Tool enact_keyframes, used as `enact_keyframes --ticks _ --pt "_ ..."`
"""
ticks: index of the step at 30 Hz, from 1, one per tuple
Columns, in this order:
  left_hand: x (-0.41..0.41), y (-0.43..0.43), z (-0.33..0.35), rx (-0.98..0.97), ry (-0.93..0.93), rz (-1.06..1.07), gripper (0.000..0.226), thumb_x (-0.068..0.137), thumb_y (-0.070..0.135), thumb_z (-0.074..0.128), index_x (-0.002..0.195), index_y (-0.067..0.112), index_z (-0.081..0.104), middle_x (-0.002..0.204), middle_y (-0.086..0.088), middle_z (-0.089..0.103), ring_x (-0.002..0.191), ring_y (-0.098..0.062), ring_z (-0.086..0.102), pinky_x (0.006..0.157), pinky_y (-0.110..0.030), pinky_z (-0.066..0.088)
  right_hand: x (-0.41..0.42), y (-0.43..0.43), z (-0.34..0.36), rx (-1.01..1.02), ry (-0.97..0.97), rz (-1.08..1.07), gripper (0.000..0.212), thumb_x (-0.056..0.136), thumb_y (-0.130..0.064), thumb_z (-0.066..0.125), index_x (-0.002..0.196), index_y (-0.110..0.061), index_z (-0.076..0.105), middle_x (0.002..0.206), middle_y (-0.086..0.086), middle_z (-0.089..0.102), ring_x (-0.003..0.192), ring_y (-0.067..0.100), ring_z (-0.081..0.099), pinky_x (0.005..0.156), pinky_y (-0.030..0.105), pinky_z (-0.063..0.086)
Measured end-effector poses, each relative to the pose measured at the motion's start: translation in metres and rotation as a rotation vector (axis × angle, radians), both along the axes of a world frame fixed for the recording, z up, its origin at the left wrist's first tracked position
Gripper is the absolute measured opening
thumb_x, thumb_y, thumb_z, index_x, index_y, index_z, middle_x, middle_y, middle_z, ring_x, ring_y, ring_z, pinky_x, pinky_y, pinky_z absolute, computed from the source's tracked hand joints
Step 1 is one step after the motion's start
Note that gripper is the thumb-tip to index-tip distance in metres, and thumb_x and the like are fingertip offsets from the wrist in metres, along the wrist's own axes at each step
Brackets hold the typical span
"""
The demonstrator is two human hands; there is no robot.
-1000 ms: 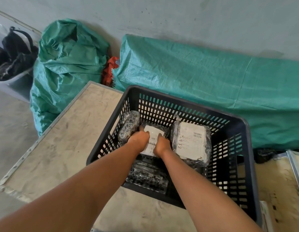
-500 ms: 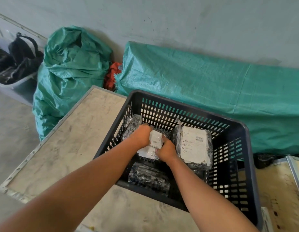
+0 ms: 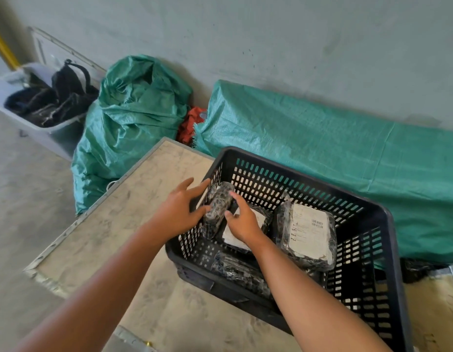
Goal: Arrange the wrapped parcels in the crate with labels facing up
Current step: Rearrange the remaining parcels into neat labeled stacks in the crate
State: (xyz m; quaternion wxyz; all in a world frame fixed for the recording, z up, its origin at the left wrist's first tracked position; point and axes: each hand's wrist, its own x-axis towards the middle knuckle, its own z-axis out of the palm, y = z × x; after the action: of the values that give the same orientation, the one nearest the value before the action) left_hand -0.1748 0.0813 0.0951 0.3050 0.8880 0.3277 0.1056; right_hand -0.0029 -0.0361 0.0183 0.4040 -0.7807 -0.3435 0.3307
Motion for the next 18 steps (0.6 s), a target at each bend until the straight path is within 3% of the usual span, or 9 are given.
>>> enact_keyframes --ticks 2,4,5,7,9,10,13,16,18 --pt "-0.008 0.000 -0.008 -0.059 0.003 -0.019 0.070 0.095 0.031 0.069 0.154 0.047 0.034 0.149 -0.011 0.053 0.136 -0.028 0.050 0.107 -0.037 0.043 -0.007 0.005 -0.004 -0.053 -0.013 0.111 0.059 0.105 -0.025 0.052 0.157 -0.043 0.031 0.164 0.003 0.034 0.122 0.019 0.058 0.092 0.020 0.039" --pt "-0.010 -0.001 -0.011 -0.136 -0.043 0.017 0.070 0.096 0.021 0.067 0.152 0.050 0.036 0.125 0.005 0.068 0.099 -0.003 0.067 0.080 -0.014 0.050 -0.013 0.006 -0.010 -0.111 -0.045 0.145 0.055 0.106 -0.035 0.049 0.155 -0.049 0.028 0.158 0.011 0.043 0.115 0.018 0.060 0.092 0.024 0.041" --pt "-0.009 -0.001 -0.011 -0.148 -0.043 0.028 0.070 0.096 0.018 0.065 0.152 0.050 0.038 0.107 0.010 0.072 0.073 0.008 0.063 0.063 -0.005 0.044 -0.016 0.006 -0.011 -0.123 -0.070 0.134 0.054 0.104 -0.041 0.049 0.154 -0.048 0.029 0.151 0.014 0.051 0.116 0.023 0.061 0.093 0.027 0.043" --pt "-0.007 -0.004 -0.009 -0.133 -0.029 0.033 0.070 0.096 0.015 0.062 0.152 0.049 0.038 0.075 0.007 0.069 0.049 0.008 0.054 0.047 -0.007 0.040 -0.020 0.005 -0.013 -0.122 -0.140 0.093 0.064 0.095 -0.061 0.055 0.150 -0.038 0.031 0.137 0.014 0.062 0.116 0.029 0.064 0.092 0.032 0.049" --pt "-0.007 -0.005 -0.008 -0.117 -0.026 0.034 0.070 0.096 0.014 0.060 0.152 0.049 0.037 0.068 0.000 0.066 0.046 0.004 0.053 0.046 -0.009 0.041 -0.021 0.003 -0.013 -0.102 -0.184 0.028 0.082 0.082 -0.073 0.064 0.143 -0.028 0.034 0.127 0.011 0.066 0.111 0.027 0.065 0.089 0.036 0.054" --pt "-0.007 -0.005 -0.009 -0.116 -0.027 0.030 0.070 0.096 0.013 0.059 0.152 0.049 0.037 0.067 0.000 0.065 0.046 0.005 0.053 0.045 -0.009 0.040 -0.022 0.002 -0.012 -0.087 -0.192 0.007 0.081 0.080 -0.071 0.068 0.139 -0.026 0.036 0.121 0.008 0.067 0.108 0.026 0.065 0.086 0.035 0.054" --pt "-0.006 -0.004 -0.012 -0.152 -0.030 0.022 0.070 0.096 0.011 0.057 0.152 0.048 0.037 0.069 0.000 0.064 0.046 0.008 0.051 0.044 -0.009 0.039 -0.026 0.001 -0.012 -0.051 -0.155 0.013 0.063 0.091 -0.043 0.072 0.143 -0.031 0.038 0.103 -0.003 0.067 0.092 0.024 0.071 0.070 0.026 0.056" --pt "-0.003 -0.001 -0.015 -0.180 -0.043 0.033 0.071 0.095 0.009 0.056 0.152 0.047 0.039 0.076 -0.001 0.066 0.044 0.003 0.049 0.045 -0.011 0.038 -0.030 0.004 -0.014 -0.052 -0.173 0.037 0.058 0.096 -0.028 0.066 0.150 -0.026 0.046 0.113 0.007 0.070 0.063 0.014 0.066 0.059 0.016 0.053" --pt "-0.003 -0.001 -0.017 -0.187 -0.047 0.040 0.071 0.094 0.008 0.056 0.152 0.048 0.039 0.076 -0.005 0.066 0.044 -0.003 0.046 0.046 -0.013 0.038 -0.029 0.004 -0.013 -0.052 -0.184 0.029 0.055 0.091 -0.031 0.073 0.143 -0.022 0.055 0.119 0.004 0.069 0.074 0.007 0.063 0.069 0.009 0.048"
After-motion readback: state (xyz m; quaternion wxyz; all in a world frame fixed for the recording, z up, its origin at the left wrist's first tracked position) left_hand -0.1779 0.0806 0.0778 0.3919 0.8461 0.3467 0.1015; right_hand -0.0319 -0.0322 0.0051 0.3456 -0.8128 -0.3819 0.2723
